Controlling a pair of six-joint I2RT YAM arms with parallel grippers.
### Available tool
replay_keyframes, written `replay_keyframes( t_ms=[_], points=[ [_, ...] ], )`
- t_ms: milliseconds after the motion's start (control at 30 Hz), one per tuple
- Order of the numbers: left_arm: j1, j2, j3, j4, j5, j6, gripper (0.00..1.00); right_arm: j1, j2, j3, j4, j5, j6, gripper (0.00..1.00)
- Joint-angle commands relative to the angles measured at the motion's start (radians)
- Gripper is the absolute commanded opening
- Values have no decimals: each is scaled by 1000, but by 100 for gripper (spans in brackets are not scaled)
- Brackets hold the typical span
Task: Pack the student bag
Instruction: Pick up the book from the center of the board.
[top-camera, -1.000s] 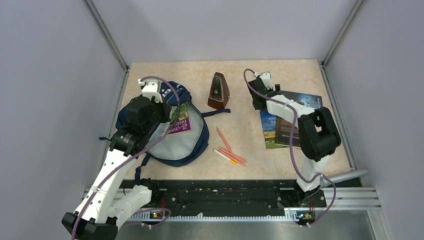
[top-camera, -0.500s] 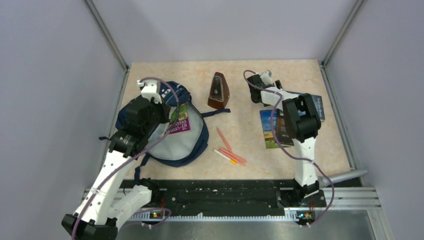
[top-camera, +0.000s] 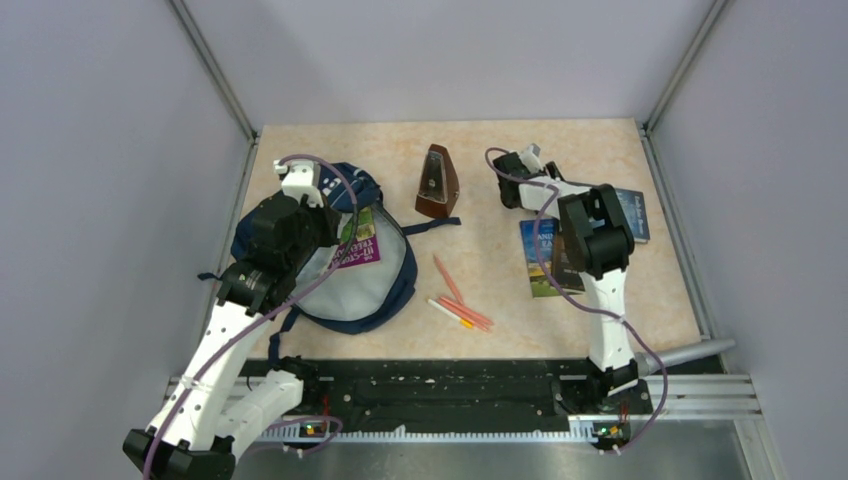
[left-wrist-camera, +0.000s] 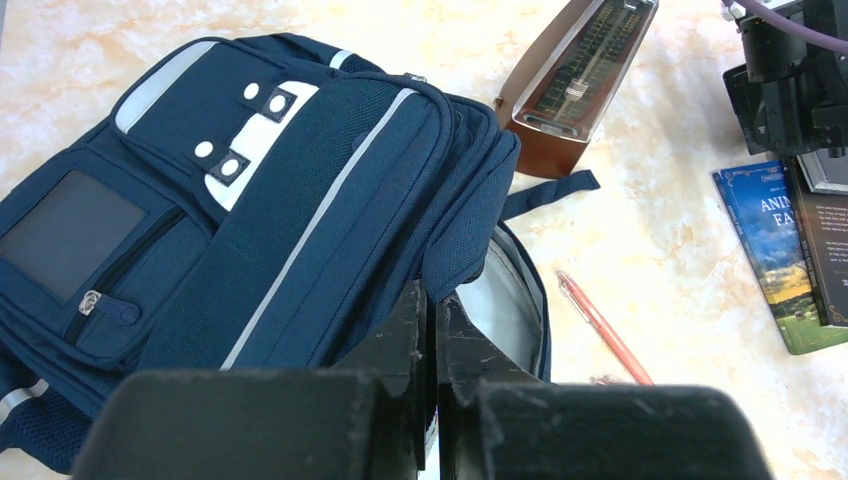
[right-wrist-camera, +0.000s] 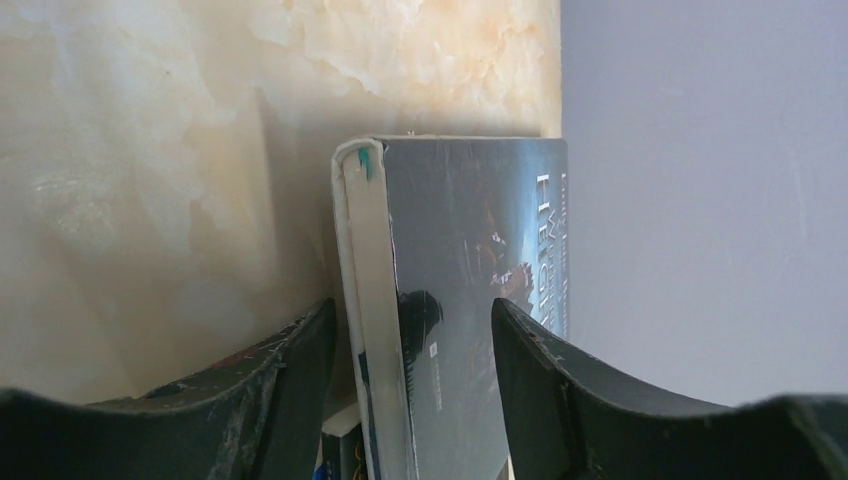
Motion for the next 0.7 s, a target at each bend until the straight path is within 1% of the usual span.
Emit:
replay_keyframes(
  t_ms=[0, 167, 400, 433, 533, 600, 667],
  points=[
    [9, -29, 13, 75, -30, -2, 0, -11, 32, 28, 67, 57, -64, 57],
    [9, -29, 14, 76, -26, -4, 0, -10, 52, 11, 130, 93, -129, 54],
    [9, -30, 15, 76, -26, -5, 0, -11, 62, -10, 190, 111, -173, 49],
    [9, -30, 15, 76, -26, -5, 0, -12, 62, -15, 198, 112, -176, 46],
    [9, -32, 14, 76, -26, -6, 0, -13, 53, -41, 240, 115, -192, 32],
    [9, -32, 15, 76, -26, -6, 0, -13, 49, -50, 255, 120, -202, 28],
    [9, -32, 14, 76, -26, -6, 0, -12, 42, -58, 269, 126, -211, 20]
  ],
)
